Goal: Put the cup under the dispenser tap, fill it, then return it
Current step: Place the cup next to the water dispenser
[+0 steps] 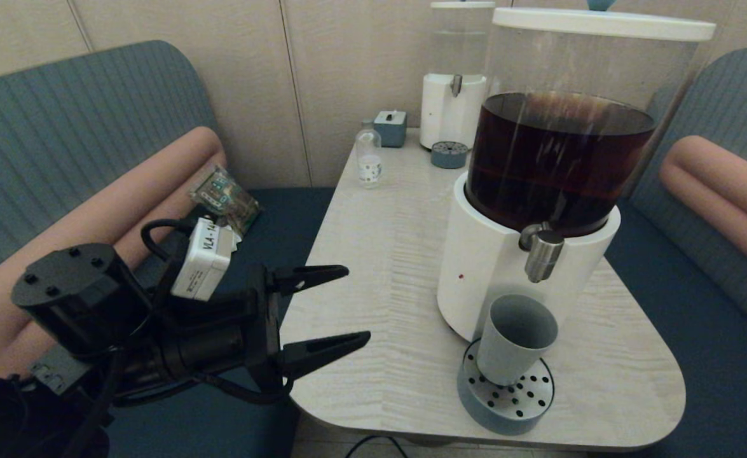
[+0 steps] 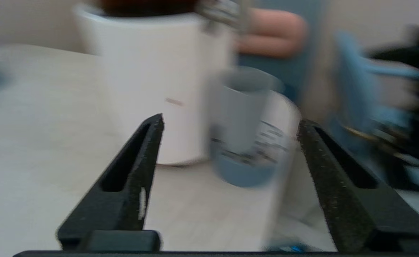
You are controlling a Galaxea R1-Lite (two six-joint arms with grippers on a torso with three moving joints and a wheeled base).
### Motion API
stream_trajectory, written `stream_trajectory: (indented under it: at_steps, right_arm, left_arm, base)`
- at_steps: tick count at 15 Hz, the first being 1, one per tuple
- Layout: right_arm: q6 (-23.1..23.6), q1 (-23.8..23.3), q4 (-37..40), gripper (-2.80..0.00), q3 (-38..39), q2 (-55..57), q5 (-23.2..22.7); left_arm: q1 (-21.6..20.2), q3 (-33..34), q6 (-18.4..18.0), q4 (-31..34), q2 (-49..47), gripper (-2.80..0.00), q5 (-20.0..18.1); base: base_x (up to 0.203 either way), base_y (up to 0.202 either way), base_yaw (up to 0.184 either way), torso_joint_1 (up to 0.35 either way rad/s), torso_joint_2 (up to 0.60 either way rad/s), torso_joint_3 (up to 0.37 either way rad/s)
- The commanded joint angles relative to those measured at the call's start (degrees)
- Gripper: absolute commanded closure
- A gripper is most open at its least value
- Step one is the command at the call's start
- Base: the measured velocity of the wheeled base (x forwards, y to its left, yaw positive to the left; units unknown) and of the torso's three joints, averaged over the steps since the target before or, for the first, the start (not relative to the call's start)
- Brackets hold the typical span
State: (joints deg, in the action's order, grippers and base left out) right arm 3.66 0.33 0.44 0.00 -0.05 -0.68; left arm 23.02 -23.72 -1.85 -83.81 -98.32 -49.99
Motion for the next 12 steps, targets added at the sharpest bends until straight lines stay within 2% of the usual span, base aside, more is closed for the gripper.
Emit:
stream_trajectory:
  at_steps: [1,3,6,10,12]
  right_arm:
    - [0.03,0.02,0.0,0.0,0.09,-0.04,-0.03]
    - [0.03,0.02,0.0,0.0,0.09,-0.04,-0.03]
    - [0.03,0.02,0.0,0.0,0.09,-0.04,-0.03]
    - [0.03,0.02,0.0,0.0,0.07,-0.04,-0.03]
    - [0.03,0.02,0.0,0.0,0.06,-0.04,-0.03]
  left_arm:
    - [0.14,-0.42,0.06,-0.49,-3.23,-2.8,-3.57]
    - [1.57,-2.17,0.2,-0.39,-6.96,-2.8,-5.91]
    - [5.38,-5.47,0.29,0.11,-14.45,-2.8,-6.78]
    - [10.68,-18.75,0.98,0.94,-23.46,-2.8,-6.44]
    - [12.52,-23.28,1.15,2.02,-27.27,-2.8,-4.87]
  base:
    - [0.0,0.0,0.0,0.0,0.0,0.0]
    - [0.0,0.0,0.0,0.0,0.0,0.0]
    - [0.0,0.0,0.0,0.0,0.0,0.0]
    - [0.0,0.0,0.0,0.0,0.0,0.0]
    - [0.0,0.0,0.0,0.0,0.0,0.0]
